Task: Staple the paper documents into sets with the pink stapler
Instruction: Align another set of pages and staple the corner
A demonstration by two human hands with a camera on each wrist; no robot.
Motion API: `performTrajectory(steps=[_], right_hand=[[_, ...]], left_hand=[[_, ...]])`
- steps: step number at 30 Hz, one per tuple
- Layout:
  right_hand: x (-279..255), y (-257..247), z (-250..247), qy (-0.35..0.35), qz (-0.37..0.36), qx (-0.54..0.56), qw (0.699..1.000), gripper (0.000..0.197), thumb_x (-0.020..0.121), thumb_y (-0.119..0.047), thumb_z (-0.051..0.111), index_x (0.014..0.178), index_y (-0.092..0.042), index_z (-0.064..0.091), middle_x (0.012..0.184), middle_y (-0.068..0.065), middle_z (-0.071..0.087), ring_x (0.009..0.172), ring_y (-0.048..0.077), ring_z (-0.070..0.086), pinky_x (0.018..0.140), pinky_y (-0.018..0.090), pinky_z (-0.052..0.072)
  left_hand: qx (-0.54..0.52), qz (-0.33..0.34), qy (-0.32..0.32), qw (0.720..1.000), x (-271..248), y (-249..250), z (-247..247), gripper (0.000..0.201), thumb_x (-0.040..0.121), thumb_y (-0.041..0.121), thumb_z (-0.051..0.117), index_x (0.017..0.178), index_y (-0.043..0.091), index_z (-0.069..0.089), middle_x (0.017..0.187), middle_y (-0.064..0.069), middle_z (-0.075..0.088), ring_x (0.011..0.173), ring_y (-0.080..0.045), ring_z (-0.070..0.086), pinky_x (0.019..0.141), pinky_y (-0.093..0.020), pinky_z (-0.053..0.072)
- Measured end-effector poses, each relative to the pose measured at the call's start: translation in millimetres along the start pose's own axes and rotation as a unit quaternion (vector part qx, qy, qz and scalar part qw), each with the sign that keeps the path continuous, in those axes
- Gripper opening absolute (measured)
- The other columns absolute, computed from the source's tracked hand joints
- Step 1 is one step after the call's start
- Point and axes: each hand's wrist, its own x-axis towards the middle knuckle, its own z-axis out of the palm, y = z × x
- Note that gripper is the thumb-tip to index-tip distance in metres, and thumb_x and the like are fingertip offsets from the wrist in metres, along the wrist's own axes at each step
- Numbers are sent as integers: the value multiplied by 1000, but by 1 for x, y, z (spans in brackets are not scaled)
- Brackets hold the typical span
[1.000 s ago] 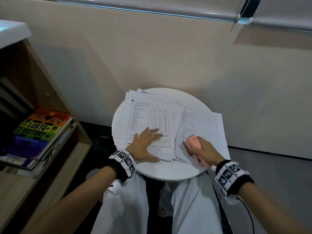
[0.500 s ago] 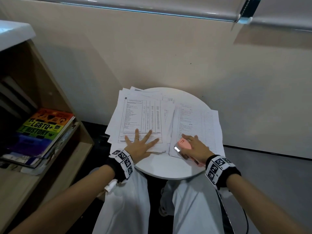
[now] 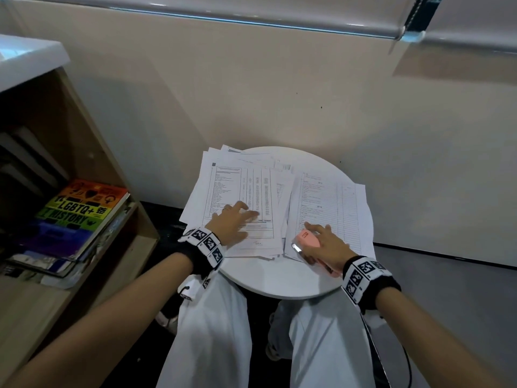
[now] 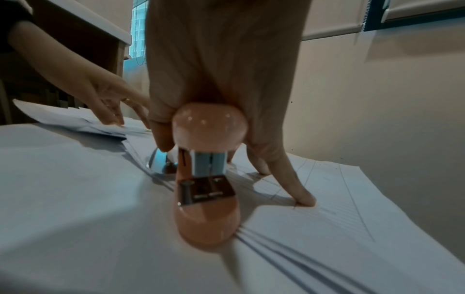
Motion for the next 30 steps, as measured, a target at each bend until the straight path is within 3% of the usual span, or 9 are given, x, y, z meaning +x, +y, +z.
performTrajectory(steps=[6, 9, 12, 15, 18, 21, 24, 27, 30], right_hand=[[3, 2, 1, 17, 6, 4, 1000, 84, 78, -69, 57, 148, -36, 25, 149, -9, 41, 149, 17, -1, 112, 66, -1], [6, 5, 2, 13, 5, 4, 1000, 85, 75, -72, 56, 147, -35, 28, 148, -11, 41, 149, 18, -1, 112, 66, 0], [8, 4, 1, 7, -6, -7, 1000, 87, 71, -75, 55, 144, -32, 36, 150, -16, 35, 149, 19, 0, 111, 66, 5], [5, 2, 1, 19, -9, 0, 1000, 81, 78, -68, 58, 146, -30, 33, 149, -12, 38, 148, 19, 6, 112, 65, 5], [1, -2, -2, 14, -9, 1, 1000, 78, 80, -65, 58, 145, -28, 36, 150, -11, 36, 148, 20, 10, 111, 66, 6], [-1, -4, -3, 5, -5, -6, 1000, 73, 80, -63, 60, 141, -28, 41, 152, -14, 30, 149, 20, 5, 111, 66, 3], [-2, -5, -5, -15, 1, -2, 1000, 81, 71, -64, 60, 141, -28, 42, 152, -13, 32, 148, 22, 9, 112, 64, 8], [-4, -7, -10, -6, 9, 58, 998, 86, 59, -64, 57, 137, -30, 43, 132, -3, 53, 121, 24, 49, 106, 53, 34], [-5, -12, -12, 18, 8, 105, 994, 38, 79, -47, 63, 108, -22, 58, 93, -1, 65, 84, 18, 62, 86, 41, 50]], left_hand=[[173, 88, -42, 980, 34, 35, -4, 69, 88, 6, 58, 142, 39, 29, 147, 5, 24, 123, -26, 37, 78, -37, 51], [159, 66, -63, 983, 49, 47, -13, 55, 91, 8, 53, 138, 31, 36, 141, -4, 28, 124, -33, 35, 88, -42, 48], [110, 26, -56, 992, 67, 49, -8, 41, 94, 20, 47, 133, 30, 40, 139, -10, 30, 122, -39, 37, 83, -45, 45], [45, -39, -58, 997, 77, 52, 4, 46, 95, 40, 42, 140, 35, 40, 153, -11, 21, 137, -38, 27, 106, -52, 31], [17, -82, -54, 995, 79, 56, 6, 55, 93, 44, 45, 145, 30, 33, 154, -12, 20, 138, -40, 26, 112, -50, 26], [102, -21, -81, 991, 69, 56, -6, 41, 93, 18, 52, 133, 21, 45, 141, -12, 31, 130, -40, 32, 99, -47, 41], [158, 40, -30, 986, 48, 52, -13, 22, 92, 0, 47, 111, 7, 54, 114, -8, 44, 111, -31, 49, 80, -36, 48], [134, 72, 23, 988, 18, 49, -14, 15, 94, 2, 42, 101, 4, 54, 108, -8, 47, 99, -27, 52, 67, -32, 39], [80, 99, 34, 991, -21, 60, -5, 16, 95, 8, 44, 107, 10, 54, 114, -4, 47, 100, -25, 50, 68, -34, 42]])
